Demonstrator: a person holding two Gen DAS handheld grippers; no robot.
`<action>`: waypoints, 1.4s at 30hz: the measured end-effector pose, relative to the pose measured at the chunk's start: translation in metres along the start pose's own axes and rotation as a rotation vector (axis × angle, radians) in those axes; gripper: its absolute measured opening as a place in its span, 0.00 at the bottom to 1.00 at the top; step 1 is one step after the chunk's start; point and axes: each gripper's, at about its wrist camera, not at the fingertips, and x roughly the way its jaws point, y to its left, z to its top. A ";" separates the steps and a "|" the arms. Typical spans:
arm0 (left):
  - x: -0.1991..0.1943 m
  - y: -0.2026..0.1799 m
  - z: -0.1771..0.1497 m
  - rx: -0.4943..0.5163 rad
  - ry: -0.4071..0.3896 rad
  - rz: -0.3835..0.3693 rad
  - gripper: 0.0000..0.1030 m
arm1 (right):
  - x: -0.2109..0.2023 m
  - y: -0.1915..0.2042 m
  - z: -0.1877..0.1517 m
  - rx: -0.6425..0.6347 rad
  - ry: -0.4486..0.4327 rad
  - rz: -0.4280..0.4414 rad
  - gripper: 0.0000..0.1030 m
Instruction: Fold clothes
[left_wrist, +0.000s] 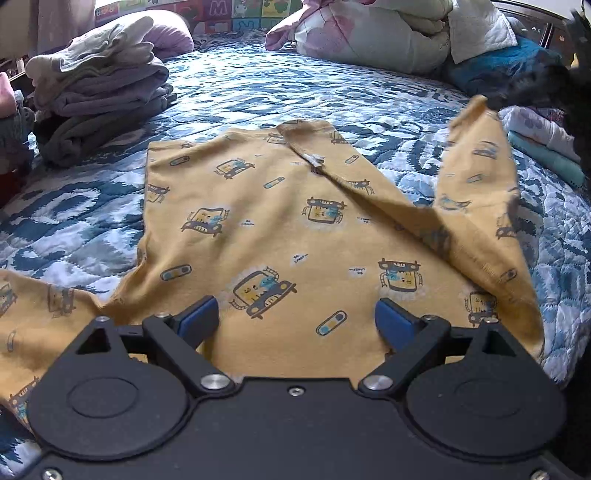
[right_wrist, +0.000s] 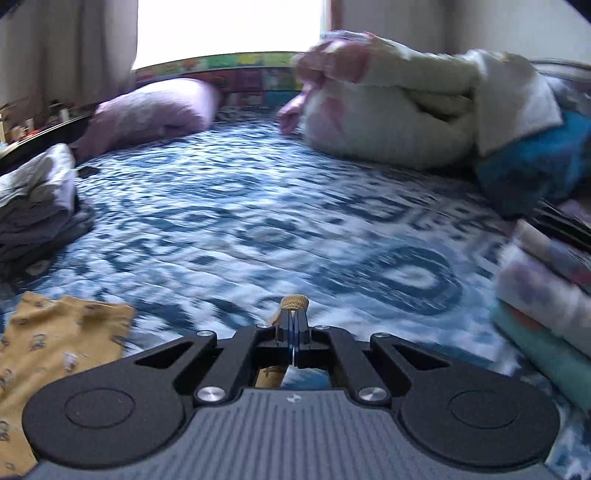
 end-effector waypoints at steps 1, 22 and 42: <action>0.000 -0.001 0.000 0.001 0.000 0.002 0.90 | -0.001 -0.006 -0.004 0.004 0.003 -0.014 0.03; -0.034 -0.043 0.005 0.069 -0.128 -0.198 0.90 | 0.014 -0.130 -0.080 0.489 0.099 0.004 0.41; -0.006 -0.072 -0.014 0.194 -0.010 -0.274 0.89 | 0.004 -0.149 -0.086 0.487 0.072 -0.022 0.23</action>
